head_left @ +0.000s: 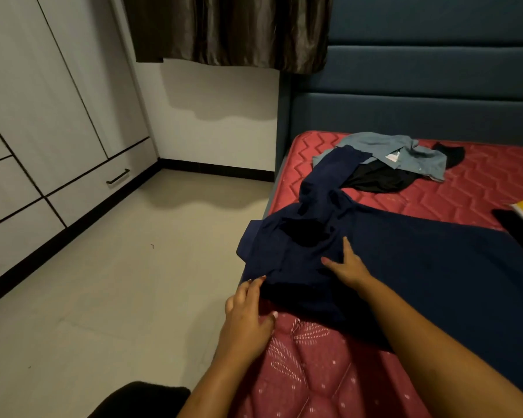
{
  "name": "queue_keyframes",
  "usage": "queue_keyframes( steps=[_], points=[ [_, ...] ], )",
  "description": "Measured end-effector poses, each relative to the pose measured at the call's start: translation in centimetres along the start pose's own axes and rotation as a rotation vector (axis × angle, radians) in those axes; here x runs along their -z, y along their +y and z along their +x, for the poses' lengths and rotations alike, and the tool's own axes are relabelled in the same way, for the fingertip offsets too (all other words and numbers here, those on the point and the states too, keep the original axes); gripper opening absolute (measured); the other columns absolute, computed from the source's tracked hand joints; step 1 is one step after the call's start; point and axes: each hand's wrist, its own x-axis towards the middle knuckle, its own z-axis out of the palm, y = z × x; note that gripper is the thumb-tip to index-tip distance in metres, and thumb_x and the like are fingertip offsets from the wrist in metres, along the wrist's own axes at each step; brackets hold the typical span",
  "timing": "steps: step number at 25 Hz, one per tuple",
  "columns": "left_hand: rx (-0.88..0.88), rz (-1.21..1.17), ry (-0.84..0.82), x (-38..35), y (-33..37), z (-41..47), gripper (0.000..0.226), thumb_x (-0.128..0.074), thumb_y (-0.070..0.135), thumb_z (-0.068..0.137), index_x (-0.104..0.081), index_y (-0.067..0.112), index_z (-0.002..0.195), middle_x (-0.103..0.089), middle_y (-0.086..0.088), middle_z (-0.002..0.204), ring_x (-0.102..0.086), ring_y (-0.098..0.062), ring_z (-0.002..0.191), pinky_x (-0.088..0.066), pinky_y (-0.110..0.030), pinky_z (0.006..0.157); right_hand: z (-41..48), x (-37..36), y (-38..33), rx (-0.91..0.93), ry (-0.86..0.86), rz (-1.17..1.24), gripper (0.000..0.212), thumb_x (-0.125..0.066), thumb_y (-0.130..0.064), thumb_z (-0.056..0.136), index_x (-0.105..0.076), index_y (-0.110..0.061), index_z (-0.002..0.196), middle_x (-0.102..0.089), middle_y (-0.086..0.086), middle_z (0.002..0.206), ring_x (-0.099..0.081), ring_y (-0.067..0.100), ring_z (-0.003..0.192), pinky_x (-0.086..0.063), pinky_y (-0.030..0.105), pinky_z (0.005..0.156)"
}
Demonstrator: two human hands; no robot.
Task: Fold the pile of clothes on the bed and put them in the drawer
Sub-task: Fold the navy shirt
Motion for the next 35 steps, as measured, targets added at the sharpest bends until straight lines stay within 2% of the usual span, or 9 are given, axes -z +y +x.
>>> queue_keyframes(
  steps=[6,10,13,16,21,26,30,33,35],
  points=[
    [0.167,-0.062,-0.070,-1.1,0.2,5.7,0.070,-0.057,0.062,0.083,-0.039,0.026,0.139,-0.049,0.001,0.137,-0.050,-0.023,0.122,-0.045,-0.037,0.097,2.0,0.0,1.5,0.073,0.063,-0.013,0.068,-0.075,-0.029,0.081,-0.042,-0.031,0.141,-0.045,0.013,0.136,-0.048,0.030,0.122,-0.043,0.035,0.100],
    [0.267,-0.011,-0.081,-1.0,-0.1,7.1,0.041,-0.055,0.064,0.084,-0.056,0.023,0.080,-0.063,0.001,0.084,-0.061,-0.020,0.080,-0.048,-0.034,0.069,4.6,0.4,-0.1,0.150,-0.008,0.019,0.056,-0.071,-0.004,0.082,-0.057,-0.025,0.132,-0.048,0.009,0.131,-0.047,0.028,0.125,-0.045,0.033,0.099],
    [0.315,0.024,0.003,-0.2,0.2,7.0,0.058,-0.042,0.065,0.090,-0.043,0.016,0.059,-0.053,0.002,0.062,-0.053,-0.018,0.062,-0.036,-0.032,0.053,6.4,0.9,-1.6,0.292,0.030,-0.105,0.062,-0.052,0.013,0.085,-0.051,-0.018,0.138,-0.034,0.007,0.149,-0.034,0.027,0.138,-0.030,0.023,0.107],
    [0.365,-0.028,0.080,0.4,-0.4,7.2,0.062,-0.039,0.066,0.090,-0.032,0.015,0.053,-0.044,0.003,0.053,-0.043,-0.016,0.053,-0.028,-0.031,0.050,8.0,0.9,-2.0,0.361,0.144,-0.098,0.067,-0.049,0.006,0.092,-0.029,-0.019,0.150,-0.018,0.011,0.158,-0.022,0.026,0.144,-0.018,0.021,0.110],
    [0.316,0.016,-0.076,-0.7,-2.9,7.2,0.030,-0.056,0.047,0.091,-0.063,0.020,0.083,-0.067,0.000,0.084,-0.063,-0.022,0.084,-0.047,-0.032,0.070,8.0,0.1,0.9,0.181,-0.022,-0.294,0.072,-0.052,-0.038,0.097,-0.005,-0.035,0.153,-0.012,0.015,0.159,-0.018,0.037,0.144,-0.019,0.044,0.117],
    [0.340,0.058,0.152,-1.2,-2.5,7.2,0.017,-0.054,0.031,0.096,-0.062,0.017,0.099,-0.066,-0.007,0.097,-0.060,-0.028,0.091,-0.046,-0.035,0.070,2.3,4.6,4.0,0.332,-0.166,-0.316,0.081,-0.064,-0.034,0.090,-0.011,-0.040,0.151,-0.035,0.006,0.144,-0.041,0.022,0.129,-0.035,0.035,0.111],
    [-0.112,0.536,0.388,-2.7,-1.0,6.3,0.054,-0.071,-0.007,0.068,-0.057,0.006,0.119,-0.056,-0.016,0.108,-0.051,-0.036,0.095,-0.049,-0.047,0.073,-2.2,13.3,10.3,0.112,-0.233,-0.689,0.068,-0.068,-0.025,0.087,-0.034,-0.037,0.145,-0.053,-0.003,0.130,-0.053,0.015,0.109,-0.043,0.028,0.098],
    [-0.392,0.556,0.308,-4.8,1.8,4.8,0.061,-0.077,0.001,0.064,-0.058,0.008,0.122,-0.055,-0.012,0.120,-0.049,-0.032,0.110,-0.051,-0.048,0.084,-4.8,19.6,14.7,-0.122,-0.178,-0.784,0.050,-0.060,-0.018,0.085,-0.053,-0.042,0.129,-0.055,-0.010,0.131,-0.054,0.017,0.116,-0.045,0.037,0.099],
    [-0.512,0.531,0.206,-7.4,4.5,2.5,0.054,-0.072,0.015,0.071,-0.056,0.014,0.122,-0.054,-0.009,0.127,-0.046,-0.030,0.118,-0.051,-0.050,0.088,-6.0,22.7,17.4,-0.219,-0.178,-0.720,0.039,-0.066,-0.014,0.082,-0.062,-0.038,0.112,-0.060,-0.007,0.123,-0.057,0.016,0.108,-0.047,0.028,0.092]
  ],
)
